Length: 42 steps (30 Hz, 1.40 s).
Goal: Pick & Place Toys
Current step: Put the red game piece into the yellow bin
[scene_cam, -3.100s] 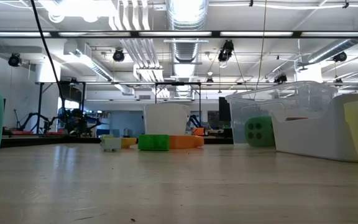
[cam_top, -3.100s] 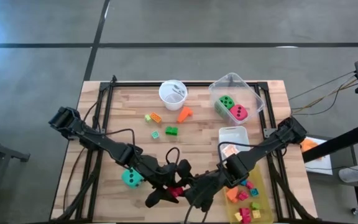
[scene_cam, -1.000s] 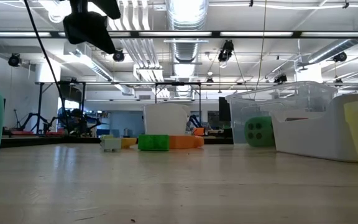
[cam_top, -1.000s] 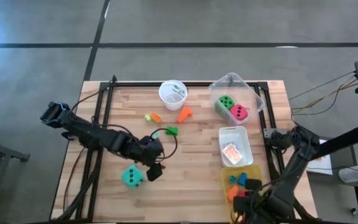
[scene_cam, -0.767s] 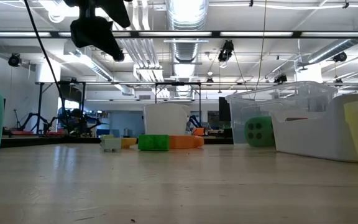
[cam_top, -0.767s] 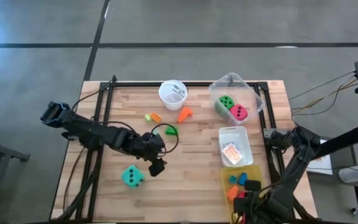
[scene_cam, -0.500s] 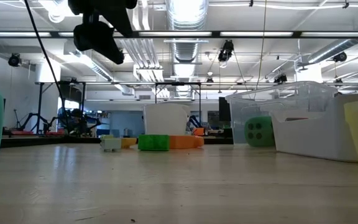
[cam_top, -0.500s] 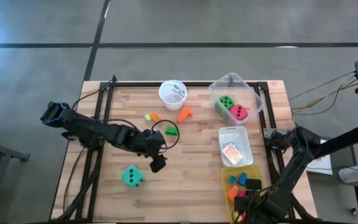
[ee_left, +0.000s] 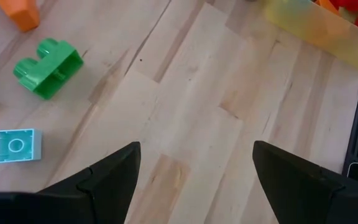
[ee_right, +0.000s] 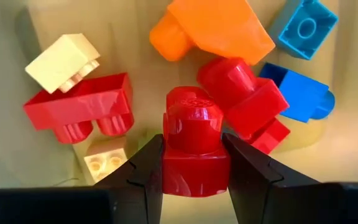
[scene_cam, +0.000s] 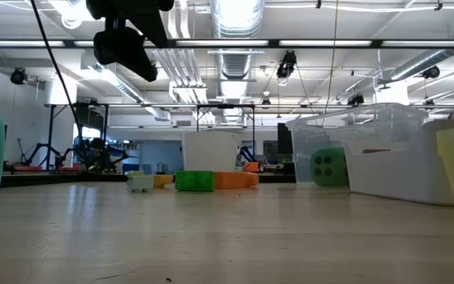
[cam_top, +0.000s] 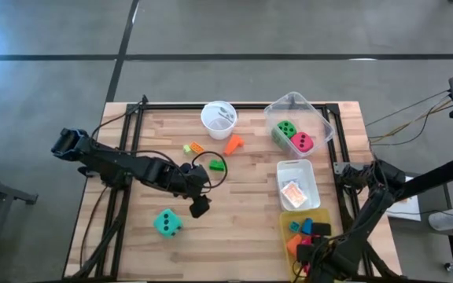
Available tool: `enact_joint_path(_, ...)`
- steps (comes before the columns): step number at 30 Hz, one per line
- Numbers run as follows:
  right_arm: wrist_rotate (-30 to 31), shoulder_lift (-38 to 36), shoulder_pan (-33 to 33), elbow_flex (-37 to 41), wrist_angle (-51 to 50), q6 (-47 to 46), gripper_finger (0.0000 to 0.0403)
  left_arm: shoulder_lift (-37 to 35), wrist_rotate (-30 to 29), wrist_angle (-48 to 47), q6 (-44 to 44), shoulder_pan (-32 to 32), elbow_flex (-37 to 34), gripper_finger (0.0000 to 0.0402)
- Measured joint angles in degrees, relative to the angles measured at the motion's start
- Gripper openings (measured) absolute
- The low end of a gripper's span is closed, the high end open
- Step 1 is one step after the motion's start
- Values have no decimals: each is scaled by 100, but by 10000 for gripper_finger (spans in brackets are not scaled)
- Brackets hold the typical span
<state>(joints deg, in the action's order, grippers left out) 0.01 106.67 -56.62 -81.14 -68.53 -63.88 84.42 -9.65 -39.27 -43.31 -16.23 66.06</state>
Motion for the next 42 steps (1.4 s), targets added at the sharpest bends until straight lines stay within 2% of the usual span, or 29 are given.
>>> enact_joint_path(7,-28,0,0,280,604,2,126,2,0,-2,46,18,0,313)
enact_joint_path(36,-353,0,0,489,832,87,126,4,3,-2,131,24,0,313)
enact_joint_path(38,-372,0,0,489,835,-9,140,4,17,-2,131,24,0,313)
enact_joint_path(42,-387,0,7,489,835,-421,208,4,17,-2,131,24,0,313)
